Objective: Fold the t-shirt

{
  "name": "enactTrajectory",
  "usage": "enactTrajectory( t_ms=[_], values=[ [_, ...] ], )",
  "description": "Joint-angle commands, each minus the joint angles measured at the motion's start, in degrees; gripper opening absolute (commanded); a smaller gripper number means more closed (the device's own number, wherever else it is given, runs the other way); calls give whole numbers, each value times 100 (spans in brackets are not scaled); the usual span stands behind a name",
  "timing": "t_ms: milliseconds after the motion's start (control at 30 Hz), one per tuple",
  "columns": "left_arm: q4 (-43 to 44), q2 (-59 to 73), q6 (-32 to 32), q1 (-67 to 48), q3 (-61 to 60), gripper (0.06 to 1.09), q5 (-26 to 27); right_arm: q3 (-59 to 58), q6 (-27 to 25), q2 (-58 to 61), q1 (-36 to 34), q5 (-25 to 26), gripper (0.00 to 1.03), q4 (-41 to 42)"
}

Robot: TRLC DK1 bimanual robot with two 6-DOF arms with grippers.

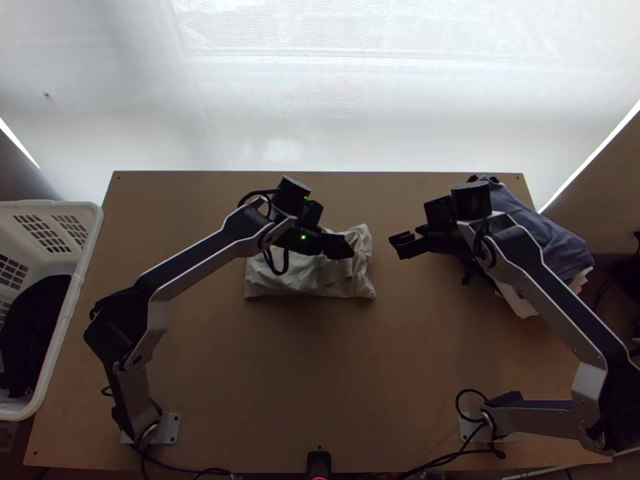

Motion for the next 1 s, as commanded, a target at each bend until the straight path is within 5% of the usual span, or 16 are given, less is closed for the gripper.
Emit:
enactTrajectory(
  t_ms=[0, 233, 400, 733, 767, 867, 967],
  values=[
    [225, -43, -230, -165, 236, 105, 15, -156, 72, -112, 29, 3, 92, 74],
    [260, -360, -643, 415, 377, 104, 173, 81, 248, -76, 336, -41, 92, 135],
    [189, -694, -626, 1056, 227, 104, 208, 1109, 784, 548, 776, -947, 92, -629],
    [172, -1177, -652, 1056, -221, 103, 375, 2032, 846, 1136, 1312, -964, 92, -814],
    [172, -1177, -652, 1004, -256, 100, 375, 2015, 837, 1110, 1303, -964, 92, -823],
    [189, -1177, -793, 881, -388, 57, 270, 1865, 819, 978, 1268, -964, 92, -814],
    [269, -1195, -898, 740, -581, 29, 252, 1769, 819, 864, 1189, -964, 92, -823]
  ],
)
